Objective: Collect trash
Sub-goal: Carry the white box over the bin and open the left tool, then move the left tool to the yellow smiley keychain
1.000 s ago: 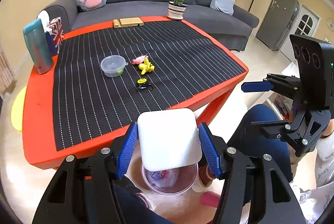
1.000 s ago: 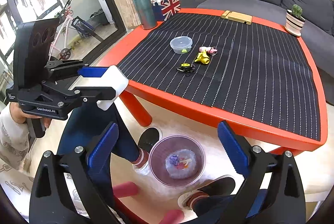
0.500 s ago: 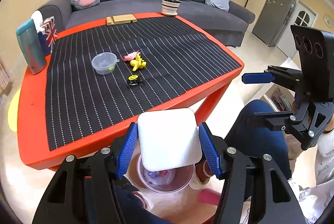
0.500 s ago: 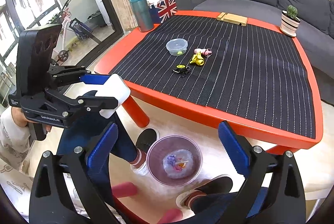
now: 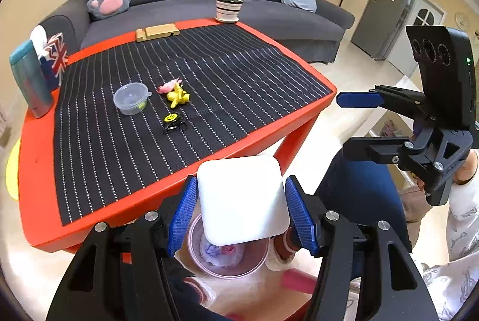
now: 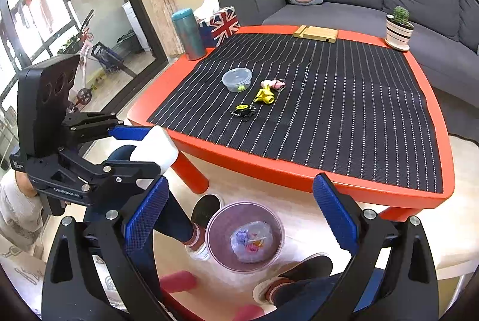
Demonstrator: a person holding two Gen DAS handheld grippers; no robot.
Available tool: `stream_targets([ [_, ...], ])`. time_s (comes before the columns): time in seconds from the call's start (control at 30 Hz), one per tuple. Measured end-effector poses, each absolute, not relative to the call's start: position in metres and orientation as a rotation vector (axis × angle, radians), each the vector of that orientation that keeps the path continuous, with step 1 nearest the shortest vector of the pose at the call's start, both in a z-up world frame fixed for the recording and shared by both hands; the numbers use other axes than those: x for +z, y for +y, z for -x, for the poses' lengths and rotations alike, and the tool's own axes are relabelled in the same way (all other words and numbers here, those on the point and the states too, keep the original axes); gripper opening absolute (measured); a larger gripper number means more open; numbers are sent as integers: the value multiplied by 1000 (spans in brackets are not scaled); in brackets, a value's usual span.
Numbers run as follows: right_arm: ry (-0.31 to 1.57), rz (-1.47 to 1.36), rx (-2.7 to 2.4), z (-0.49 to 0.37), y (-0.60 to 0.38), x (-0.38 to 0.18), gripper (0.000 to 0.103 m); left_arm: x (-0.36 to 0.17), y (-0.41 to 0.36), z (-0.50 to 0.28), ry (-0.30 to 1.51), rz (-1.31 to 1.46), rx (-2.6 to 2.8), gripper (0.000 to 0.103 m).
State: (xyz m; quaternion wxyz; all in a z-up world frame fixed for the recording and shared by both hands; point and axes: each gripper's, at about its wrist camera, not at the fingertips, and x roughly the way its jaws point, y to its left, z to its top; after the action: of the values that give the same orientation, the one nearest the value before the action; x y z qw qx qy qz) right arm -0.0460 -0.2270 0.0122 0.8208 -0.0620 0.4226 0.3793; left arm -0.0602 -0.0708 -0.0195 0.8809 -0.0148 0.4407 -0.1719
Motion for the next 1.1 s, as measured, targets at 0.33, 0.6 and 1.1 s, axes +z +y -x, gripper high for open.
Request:
stream_targets([
  [0.33, 892, 121, 793, 42, -231, 13, 95, -20, -67, 58, 903, 41, -312, 95],
  [0.6, 904, 132, 803, 44, -225, 9, 95, -19, -61, 60, 902, 53, -288, 95],
  [1.1, 916, 141, 803, 33, -217, 5, 96, -20, -46, 47, 901, 88, -252, 95],
])
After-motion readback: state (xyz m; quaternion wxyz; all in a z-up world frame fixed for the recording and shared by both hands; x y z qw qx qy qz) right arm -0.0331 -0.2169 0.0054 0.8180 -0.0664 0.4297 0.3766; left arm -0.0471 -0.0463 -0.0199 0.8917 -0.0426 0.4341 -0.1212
